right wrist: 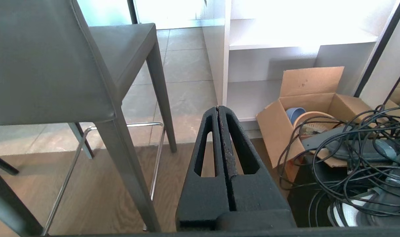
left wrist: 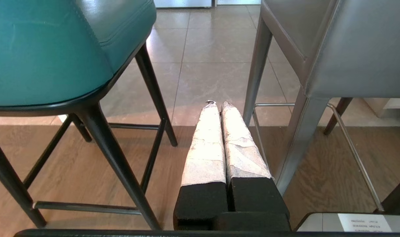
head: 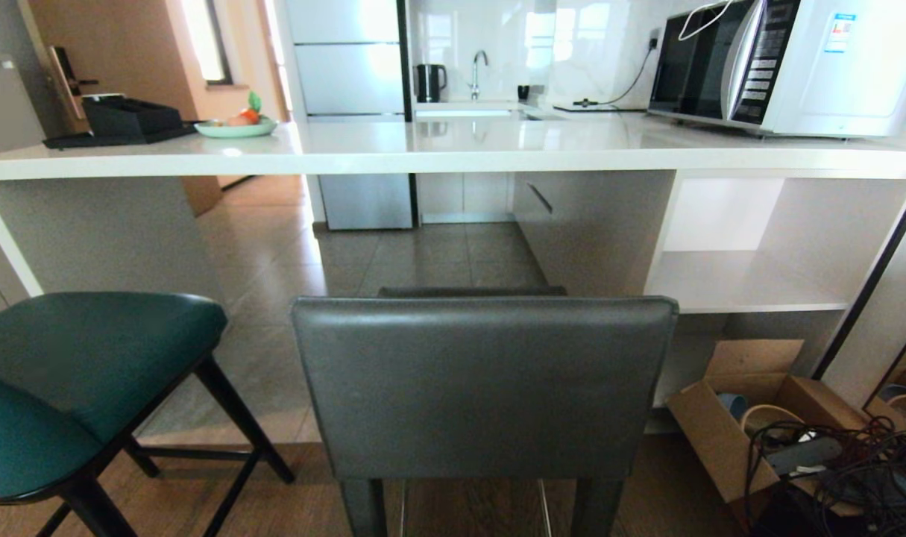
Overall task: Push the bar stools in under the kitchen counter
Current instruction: Push the blue chair back under the dining table
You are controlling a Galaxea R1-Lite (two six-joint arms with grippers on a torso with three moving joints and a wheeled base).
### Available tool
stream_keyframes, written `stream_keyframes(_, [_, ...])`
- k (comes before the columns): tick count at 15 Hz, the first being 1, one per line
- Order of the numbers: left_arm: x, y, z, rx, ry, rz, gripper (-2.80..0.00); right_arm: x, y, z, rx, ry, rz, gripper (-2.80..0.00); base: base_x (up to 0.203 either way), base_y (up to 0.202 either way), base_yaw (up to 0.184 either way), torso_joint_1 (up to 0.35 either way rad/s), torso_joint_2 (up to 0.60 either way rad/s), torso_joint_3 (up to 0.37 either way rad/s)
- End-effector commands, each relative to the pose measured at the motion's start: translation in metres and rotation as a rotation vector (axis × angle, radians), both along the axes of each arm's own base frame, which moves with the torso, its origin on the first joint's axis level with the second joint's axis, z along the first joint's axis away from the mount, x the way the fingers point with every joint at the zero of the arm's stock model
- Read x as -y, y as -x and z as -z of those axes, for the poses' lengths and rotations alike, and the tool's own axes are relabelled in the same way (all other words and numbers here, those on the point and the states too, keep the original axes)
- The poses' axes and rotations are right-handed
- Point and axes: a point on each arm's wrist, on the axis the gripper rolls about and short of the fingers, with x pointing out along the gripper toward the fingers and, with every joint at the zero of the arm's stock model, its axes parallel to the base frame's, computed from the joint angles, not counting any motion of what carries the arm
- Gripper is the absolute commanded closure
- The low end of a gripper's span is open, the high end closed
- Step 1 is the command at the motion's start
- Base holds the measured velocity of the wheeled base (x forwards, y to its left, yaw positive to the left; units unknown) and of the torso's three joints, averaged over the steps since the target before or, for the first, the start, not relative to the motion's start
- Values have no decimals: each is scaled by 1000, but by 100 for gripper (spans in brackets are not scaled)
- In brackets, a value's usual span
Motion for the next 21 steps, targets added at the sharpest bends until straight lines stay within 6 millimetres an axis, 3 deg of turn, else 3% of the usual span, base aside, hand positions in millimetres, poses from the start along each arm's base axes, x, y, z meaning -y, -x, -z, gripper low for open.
stream_keyframes(1, [0,0,0,-2,2,-7,0,0,0,1,-6,-1,0,0,0,0,0,0,0,0])
stream_keyframes(5, [1,0,1,-1,-128,73,0,0,0,1,-6,-1,0,0,0,0,0,0,0,0])
stream_keyframes(9, [0,0,1,-2,0,10,0,0,0,1,-6,-1,0,0,0,0,0,0,0,0])
stream_keyframes(21, [0,0,1,-2,2,10,0,0,0,1,-4,-1,0,0,0,0,0,0,0,0])
